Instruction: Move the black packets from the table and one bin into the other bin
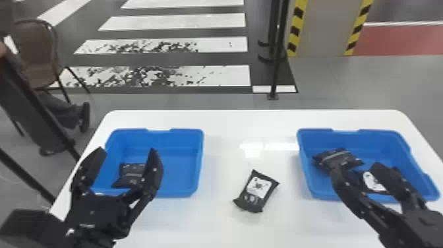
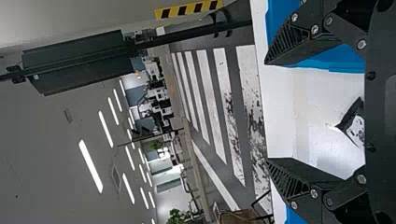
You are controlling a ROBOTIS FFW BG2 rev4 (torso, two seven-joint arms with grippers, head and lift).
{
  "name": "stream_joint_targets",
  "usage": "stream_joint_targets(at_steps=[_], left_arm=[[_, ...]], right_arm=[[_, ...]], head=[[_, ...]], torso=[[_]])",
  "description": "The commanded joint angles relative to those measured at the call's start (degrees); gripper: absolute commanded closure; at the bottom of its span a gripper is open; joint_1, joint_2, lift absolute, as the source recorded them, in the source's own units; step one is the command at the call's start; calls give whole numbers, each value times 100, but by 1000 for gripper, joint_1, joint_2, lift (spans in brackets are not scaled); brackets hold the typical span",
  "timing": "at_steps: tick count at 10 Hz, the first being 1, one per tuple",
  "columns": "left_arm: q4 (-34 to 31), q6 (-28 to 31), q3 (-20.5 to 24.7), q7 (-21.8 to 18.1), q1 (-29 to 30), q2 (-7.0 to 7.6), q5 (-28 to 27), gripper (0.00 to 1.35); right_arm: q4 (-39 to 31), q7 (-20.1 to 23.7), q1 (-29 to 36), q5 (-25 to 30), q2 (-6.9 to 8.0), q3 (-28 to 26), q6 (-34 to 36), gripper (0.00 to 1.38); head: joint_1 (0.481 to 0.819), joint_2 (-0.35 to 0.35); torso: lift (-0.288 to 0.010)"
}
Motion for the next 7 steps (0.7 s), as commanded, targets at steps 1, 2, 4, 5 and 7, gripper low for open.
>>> stream_joint_targets(at_steps=[1, 2, 4, 5, 7], left_arm=[[0, 4, 0, 0, -1, 6, -9, 98], [0, 4, 0, 0, -1, -3, -21, 98], [0, -24, 0, 0, 13, 6, -21, 98], [0, -24, 0, 0, 13, 6, -21, 98], [0, -24, 0, 0, 13, 6, -21, 98]], right_arm=[[-1, 1, 2, 0, 0, 0, 0, 309], [-1, 1, 2, 0, 9, -11, -14, 309], [-15, 1, 16, 12, 9, -11, -28, 314], [-15, 10, 16, 23, 9, -11, -42, 314], [-15, 10, 16, 23, 9, -11, -56, 314]], head=[[695, 72], [695, 72], [695, 71], [695, 71], [695, 71]], torso=[[-110], [-110], [-110], [-110], [-110]])
